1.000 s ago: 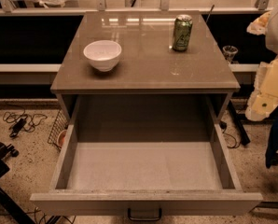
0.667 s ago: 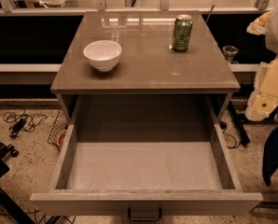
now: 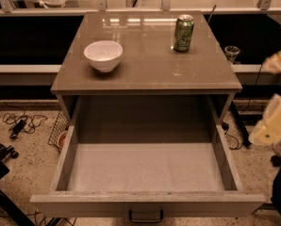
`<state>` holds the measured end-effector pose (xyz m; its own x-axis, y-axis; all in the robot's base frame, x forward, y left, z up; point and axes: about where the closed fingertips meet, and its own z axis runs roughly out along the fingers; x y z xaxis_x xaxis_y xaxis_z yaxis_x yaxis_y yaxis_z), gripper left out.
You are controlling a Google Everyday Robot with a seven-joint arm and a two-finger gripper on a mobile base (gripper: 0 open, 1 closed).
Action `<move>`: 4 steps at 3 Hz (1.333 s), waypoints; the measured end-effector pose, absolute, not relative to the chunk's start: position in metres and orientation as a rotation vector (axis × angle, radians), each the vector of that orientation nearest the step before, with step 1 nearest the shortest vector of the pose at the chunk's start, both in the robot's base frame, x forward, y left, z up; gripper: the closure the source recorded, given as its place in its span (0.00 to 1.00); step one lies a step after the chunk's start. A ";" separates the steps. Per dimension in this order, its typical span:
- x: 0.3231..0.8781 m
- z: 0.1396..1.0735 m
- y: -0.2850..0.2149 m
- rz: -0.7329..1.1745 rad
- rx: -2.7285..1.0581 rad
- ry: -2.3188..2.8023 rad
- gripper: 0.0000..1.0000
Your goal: Close top drawer
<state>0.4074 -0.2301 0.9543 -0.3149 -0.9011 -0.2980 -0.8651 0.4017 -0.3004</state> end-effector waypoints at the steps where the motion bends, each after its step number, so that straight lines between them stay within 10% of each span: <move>1: 0.360 0.903 -0.236 -0.033 -1.312 2.233 0.47; 3: 0.293 0.756 -0.205 0.207 -1.182 2.179 0.99; 4: 0.263 0.693 -0.182 0.365 -1.225 2.198 1.00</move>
Offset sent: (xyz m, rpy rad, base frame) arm -0.1317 0.0111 -0.2530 0.4121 -0.0541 -0.1974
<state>0.2626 -0.1823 0.6934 -0.4022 -0.6792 -0.6139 -0.8414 0.5386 -0.0448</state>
